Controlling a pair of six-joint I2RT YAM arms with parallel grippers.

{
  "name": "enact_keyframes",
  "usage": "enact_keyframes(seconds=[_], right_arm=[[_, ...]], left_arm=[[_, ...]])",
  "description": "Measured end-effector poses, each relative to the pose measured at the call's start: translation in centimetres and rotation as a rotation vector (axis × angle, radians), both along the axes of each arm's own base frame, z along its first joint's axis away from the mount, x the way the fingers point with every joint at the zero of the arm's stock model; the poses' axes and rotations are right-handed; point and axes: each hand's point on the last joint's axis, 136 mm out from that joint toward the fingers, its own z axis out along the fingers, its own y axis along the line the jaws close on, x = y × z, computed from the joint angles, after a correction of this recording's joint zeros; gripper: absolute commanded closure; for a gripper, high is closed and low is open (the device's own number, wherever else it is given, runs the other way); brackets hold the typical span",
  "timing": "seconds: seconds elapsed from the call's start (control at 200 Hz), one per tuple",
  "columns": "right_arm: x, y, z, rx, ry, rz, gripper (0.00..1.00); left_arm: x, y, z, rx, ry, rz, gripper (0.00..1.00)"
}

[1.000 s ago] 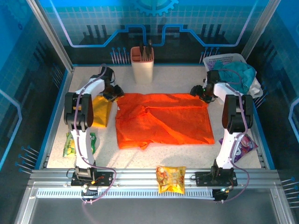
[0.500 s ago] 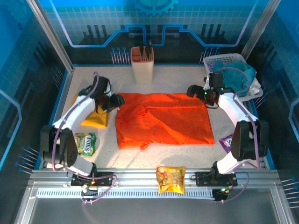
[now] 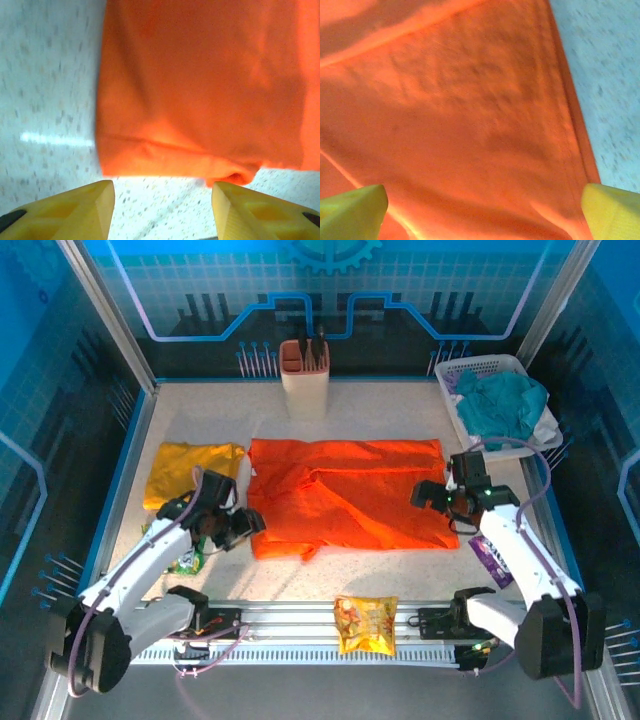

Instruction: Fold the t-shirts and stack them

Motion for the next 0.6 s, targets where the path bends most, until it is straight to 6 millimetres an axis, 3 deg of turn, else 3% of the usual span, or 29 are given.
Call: enact_keyframes(seconds=[0.13, 0.25, 0.405, 0.6], right_arm=[[-2.8, -0.9, -2.1, -0.005, 0.072, -0.077, 0.16], [-5.0, -1.5, -3.9, 0.001, 0.127, -0.153, 0.22], [-6.4, -2.1, -5.5, 0.011, 0.177, -0.213, 0.27], [-6.3, -2.5, -6.9, 0.014, 0.228, -0.254, 0.35]], left_arm=[[-3.3, -0.6, -2.7, 0.002, 0.099, 0.009, 0.50], [-4.6, -0.7, -3.9, -0.006, 0.127, 0.043, 0.51], [-4.9, -0.3, -5.1, -0.007, 0.131, 0.102, 0.52], [-3.7, -0.7, -5.7, -0.009, 0.120, 0.114, 0.54]])
